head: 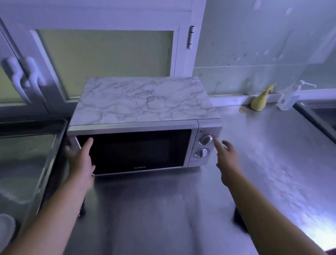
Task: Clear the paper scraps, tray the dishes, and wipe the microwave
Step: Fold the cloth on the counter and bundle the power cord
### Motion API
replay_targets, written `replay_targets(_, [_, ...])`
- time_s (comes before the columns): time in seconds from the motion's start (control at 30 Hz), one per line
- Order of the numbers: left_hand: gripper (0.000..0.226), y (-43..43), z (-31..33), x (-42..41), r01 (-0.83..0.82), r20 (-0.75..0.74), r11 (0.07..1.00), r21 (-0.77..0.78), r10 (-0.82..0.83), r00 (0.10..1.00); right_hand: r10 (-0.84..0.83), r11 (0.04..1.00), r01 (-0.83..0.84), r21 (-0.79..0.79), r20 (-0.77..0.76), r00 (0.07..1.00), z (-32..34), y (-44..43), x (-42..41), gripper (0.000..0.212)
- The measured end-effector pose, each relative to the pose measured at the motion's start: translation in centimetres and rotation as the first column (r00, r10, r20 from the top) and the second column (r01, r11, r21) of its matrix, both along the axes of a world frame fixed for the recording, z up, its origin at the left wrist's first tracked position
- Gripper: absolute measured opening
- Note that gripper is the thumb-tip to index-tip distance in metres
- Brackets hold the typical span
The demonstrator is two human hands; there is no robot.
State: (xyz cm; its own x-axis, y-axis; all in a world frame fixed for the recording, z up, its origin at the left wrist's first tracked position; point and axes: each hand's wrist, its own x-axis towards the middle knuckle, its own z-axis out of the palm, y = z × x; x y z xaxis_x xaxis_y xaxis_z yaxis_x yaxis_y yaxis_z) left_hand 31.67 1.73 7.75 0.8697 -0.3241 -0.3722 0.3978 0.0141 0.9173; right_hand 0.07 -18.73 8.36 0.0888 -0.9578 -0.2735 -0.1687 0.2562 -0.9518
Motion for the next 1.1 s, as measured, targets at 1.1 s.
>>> replay_targets(1.1, [0.035,-13.9,-11.8,-43.1,0.788,-0.435,0.554,0.269,-0.661,0.612,0.407,0.706,-0.707,0.041,-0.841,0.357,-17.8,-2.4,-28.5,0.056])
